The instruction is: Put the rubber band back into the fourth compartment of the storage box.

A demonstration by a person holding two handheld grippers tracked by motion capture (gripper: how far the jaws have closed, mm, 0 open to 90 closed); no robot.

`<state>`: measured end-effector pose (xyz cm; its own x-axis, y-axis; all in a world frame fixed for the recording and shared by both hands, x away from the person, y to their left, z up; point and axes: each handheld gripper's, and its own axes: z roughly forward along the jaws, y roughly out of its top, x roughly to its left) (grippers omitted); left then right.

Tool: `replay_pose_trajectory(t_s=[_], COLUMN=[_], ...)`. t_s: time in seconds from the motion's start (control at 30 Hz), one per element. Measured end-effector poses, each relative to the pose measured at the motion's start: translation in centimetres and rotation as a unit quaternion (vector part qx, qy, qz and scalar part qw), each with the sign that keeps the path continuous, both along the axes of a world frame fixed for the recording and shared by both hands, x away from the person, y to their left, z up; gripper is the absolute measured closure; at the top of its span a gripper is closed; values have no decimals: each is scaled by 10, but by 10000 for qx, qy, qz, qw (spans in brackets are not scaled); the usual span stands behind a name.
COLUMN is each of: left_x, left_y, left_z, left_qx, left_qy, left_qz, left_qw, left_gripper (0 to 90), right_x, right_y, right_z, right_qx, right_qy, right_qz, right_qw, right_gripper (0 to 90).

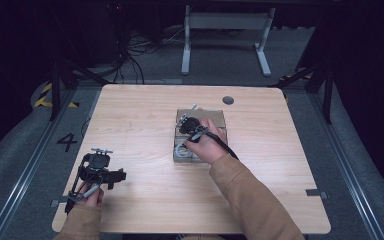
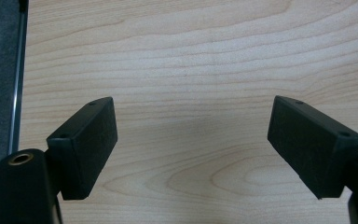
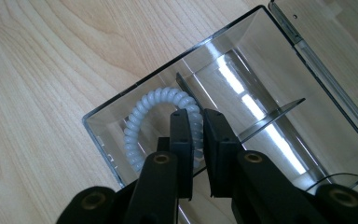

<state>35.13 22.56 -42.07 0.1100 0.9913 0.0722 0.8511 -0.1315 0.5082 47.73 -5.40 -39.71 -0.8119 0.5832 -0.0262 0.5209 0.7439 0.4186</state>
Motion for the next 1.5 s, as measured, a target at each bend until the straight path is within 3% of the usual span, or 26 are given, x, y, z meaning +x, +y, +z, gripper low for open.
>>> replay_pose_trajectory(t_s=[0.13, 0.2, 0.27, 0.83, 1.03, 1.5], left_x=[0, 0, 0, 1, 1, 2], left_y=[0, 0, 0, 0, -1, -4], left_z=[0, 0, 0, 0, 0, 0], left_qx=[-5, -1, -1, 1, 18, 41], left_qy=[2, -1, -1, 8, 13, 25], left_qz=[-3, -5, -2, -26, -21, -40], left_qw=[10000, 10000, 10000, 10000, 10000, 10000], left_gripper=[164, 164, 164, 164, 164, 164], right_x=[1, 1, 1, -6, -13, -25], right_y=[0, 0, 0, -10, -27, -69], right_z=[-1, -3, -3, 12, 27, 42], right_qx=[29, 121, 150, 388, 576, 770], right_qy=[45, 95, 6, 10, -13, -143], right_qz=[4, -34, -62, -42, -107, -345], right_qw=[10000, 9999, 9999, 9992, 9983, 9963], right_gripper=[823, 735, 689, 694, 695, 678])
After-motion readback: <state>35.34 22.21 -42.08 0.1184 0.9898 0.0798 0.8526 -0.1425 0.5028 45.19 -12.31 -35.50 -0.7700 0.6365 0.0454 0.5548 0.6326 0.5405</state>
